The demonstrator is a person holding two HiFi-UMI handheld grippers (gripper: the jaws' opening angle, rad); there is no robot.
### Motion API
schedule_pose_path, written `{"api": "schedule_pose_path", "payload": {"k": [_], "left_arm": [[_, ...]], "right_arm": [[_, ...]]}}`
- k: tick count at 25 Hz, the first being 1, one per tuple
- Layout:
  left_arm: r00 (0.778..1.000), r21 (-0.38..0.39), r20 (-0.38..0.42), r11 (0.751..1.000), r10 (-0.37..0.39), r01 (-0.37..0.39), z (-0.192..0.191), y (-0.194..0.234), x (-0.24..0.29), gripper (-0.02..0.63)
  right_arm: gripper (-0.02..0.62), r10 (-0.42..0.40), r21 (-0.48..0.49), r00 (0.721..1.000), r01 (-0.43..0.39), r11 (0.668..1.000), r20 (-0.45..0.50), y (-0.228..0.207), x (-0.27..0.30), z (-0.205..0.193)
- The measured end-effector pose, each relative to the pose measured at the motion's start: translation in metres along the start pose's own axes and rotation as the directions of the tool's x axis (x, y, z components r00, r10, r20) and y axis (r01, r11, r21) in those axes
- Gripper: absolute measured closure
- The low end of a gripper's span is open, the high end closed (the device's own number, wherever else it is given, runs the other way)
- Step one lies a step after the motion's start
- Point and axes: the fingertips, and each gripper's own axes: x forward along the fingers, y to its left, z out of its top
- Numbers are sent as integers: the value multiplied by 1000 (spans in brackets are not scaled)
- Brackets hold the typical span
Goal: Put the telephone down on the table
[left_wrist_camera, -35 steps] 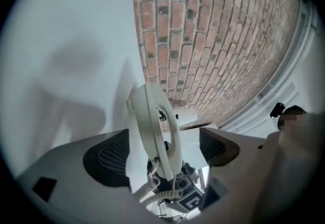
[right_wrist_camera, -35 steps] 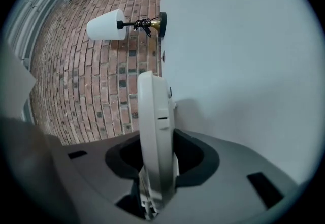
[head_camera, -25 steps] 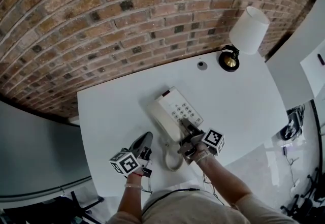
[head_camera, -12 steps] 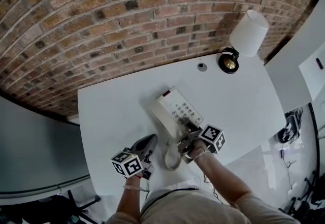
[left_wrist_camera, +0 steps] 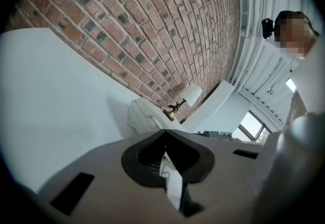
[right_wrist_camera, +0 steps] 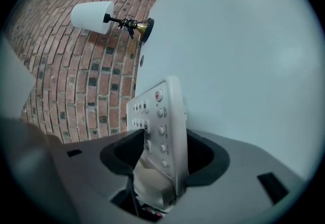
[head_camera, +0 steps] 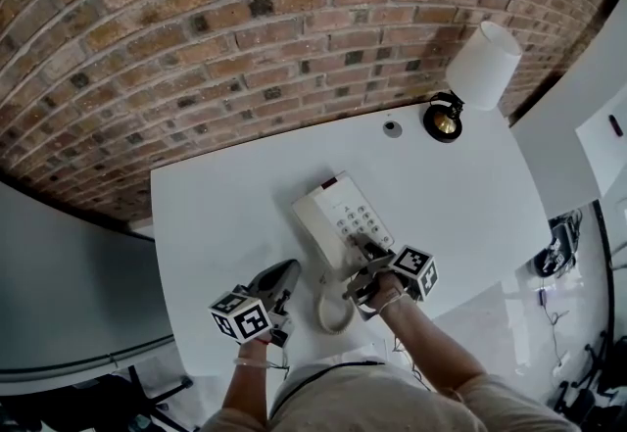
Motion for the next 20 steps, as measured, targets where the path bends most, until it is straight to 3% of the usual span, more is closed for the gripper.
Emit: {"api": "schedule_pose_path", "payload": {"k": [3, 7, 20], "left_arm": [[1000, -8, 0, 1000, 7, -7, 1, 4, -2, 601], [1000, -14, 2, 1000, 3, -3, 2, 3, -2, 601], [999, -9, -31, 1000, 15, -15, -4, 1, 1, 601]], "right_arm": [[268, 7, 9, 1000, -7, 1000, -14, -2, 0, -5], [270, -23, 4, 999, 23, 1000, -31, -12, -3, -11], [173, -76, -9, 992, 75, 997, -102, -15, -9, -24]]}}
